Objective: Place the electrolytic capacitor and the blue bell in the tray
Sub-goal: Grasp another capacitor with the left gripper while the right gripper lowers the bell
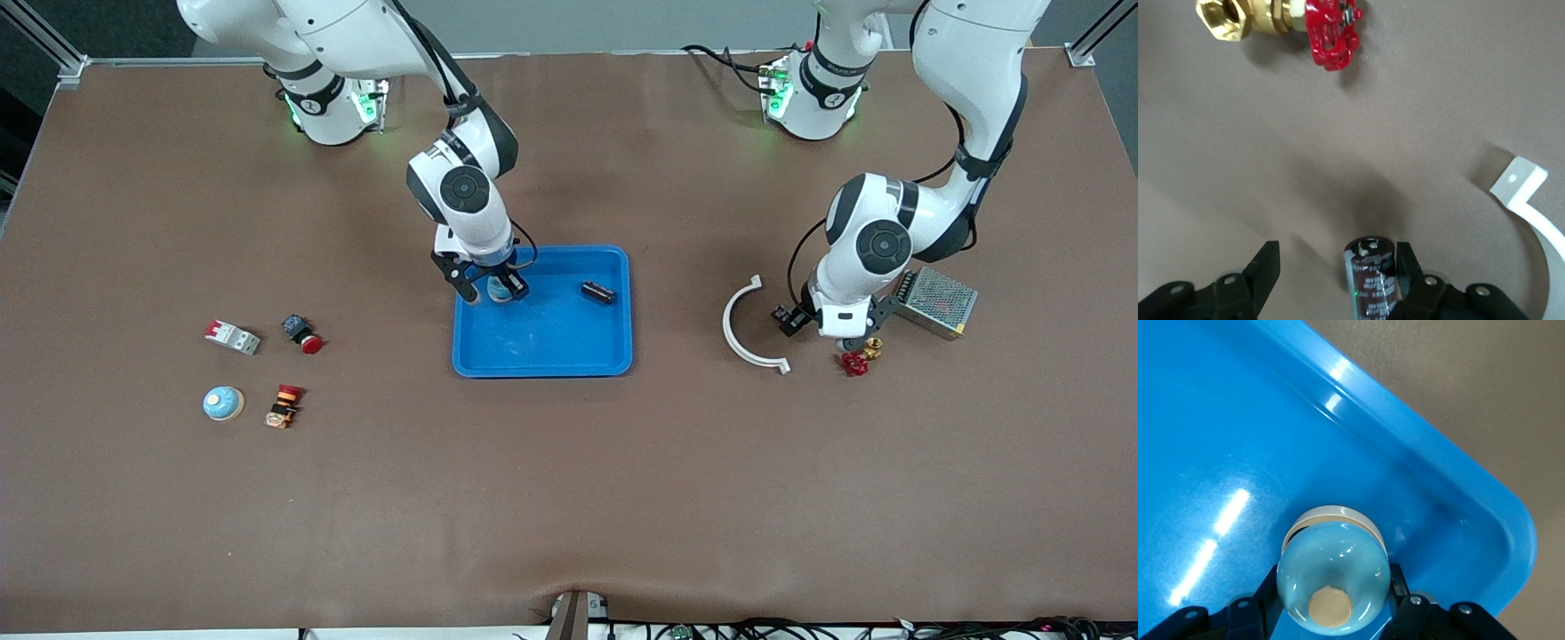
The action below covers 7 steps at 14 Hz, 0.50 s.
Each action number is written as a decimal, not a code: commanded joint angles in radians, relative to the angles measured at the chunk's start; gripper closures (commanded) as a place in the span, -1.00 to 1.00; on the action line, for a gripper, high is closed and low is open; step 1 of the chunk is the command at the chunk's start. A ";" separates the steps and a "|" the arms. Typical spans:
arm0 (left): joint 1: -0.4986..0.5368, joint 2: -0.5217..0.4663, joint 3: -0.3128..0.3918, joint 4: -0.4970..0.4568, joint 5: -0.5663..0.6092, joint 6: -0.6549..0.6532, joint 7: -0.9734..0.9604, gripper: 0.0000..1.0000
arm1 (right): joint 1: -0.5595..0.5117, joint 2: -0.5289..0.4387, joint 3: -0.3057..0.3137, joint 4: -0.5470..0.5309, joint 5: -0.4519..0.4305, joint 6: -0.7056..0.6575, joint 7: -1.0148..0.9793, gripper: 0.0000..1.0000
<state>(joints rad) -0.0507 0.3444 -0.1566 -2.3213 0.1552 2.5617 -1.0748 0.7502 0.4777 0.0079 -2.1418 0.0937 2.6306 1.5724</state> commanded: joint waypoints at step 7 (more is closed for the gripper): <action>0.003 0.016 -0.056 0.040 -0.025 0.035 -0.102 1.00 | 0.003 0.039 -0.011 0.081 -0.026 -0.038 0.075 -1.00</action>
<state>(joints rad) -0.0509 0.3703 -0.1772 -2.3017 0.1494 2.6083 -1.1343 0.7505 0.4931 0.0060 -2.1222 0.0933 2.6322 1.6122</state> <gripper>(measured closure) 0.656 0.084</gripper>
